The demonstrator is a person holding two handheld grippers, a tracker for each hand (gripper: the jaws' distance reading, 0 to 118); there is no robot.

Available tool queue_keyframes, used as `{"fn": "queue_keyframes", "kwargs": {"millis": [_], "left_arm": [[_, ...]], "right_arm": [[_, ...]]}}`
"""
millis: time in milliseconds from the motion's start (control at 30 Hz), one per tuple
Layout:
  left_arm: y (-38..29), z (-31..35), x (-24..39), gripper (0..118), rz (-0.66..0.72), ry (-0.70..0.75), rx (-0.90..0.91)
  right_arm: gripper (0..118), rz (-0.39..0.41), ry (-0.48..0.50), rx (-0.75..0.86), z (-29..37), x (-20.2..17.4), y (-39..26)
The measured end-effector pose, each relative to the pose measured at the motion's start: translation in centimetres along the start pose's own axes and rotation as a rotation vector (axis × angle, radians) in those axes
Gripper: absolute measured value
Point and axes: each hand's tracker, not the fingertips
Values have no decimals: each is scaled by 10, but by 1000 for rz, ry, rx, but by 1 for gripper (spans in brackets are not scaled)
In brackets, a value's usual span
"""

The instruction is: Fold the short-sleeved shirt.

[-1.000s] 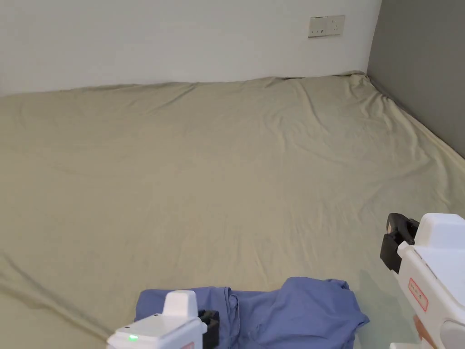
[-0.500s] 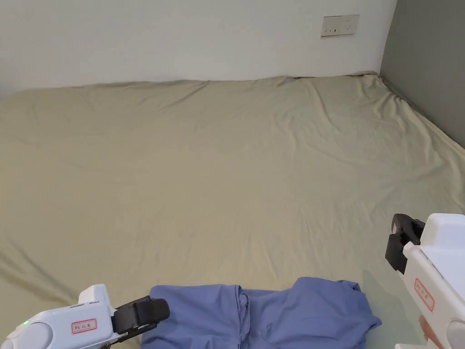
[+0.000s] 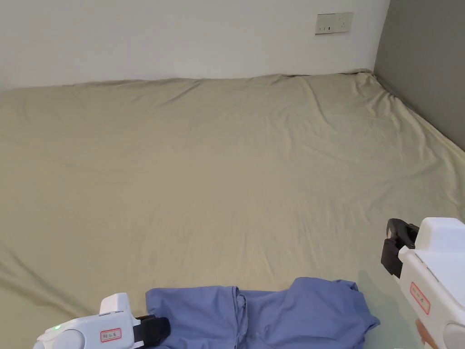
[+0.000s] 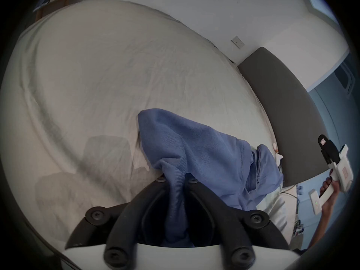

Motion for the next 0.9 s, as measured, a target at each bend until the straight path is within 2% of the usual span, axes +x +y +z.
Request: {"fn": "queue_keyframes", "kwargs": {"millis": [200, 367, 500, 567, 767, 900], "left_arm": [[9, 49, 3, 8, -12, -8, 74], [21, 103, -27, 8, -24, 179, 151], [21, 135, -21, 8, -42, 299, 188], [21, 139, 4, 8, -79, 299, 191], [23, 107, 109, 8, -306, 301, 142], [20, 64, 156, 8, -414, 193, 74]], "right_arm": [[3, -4, -2, 20, 2, 2, 8], [3, -9, 12, 35, 2, 1, 10], [3, -10, 24, 40, 3, 1, 10], [3, -12, 28, 39, 4, 0, 10], [3, -14, 33, 38, 6, 1, 8], [3, -20, 25, 44, 10, 6, 9]]}}
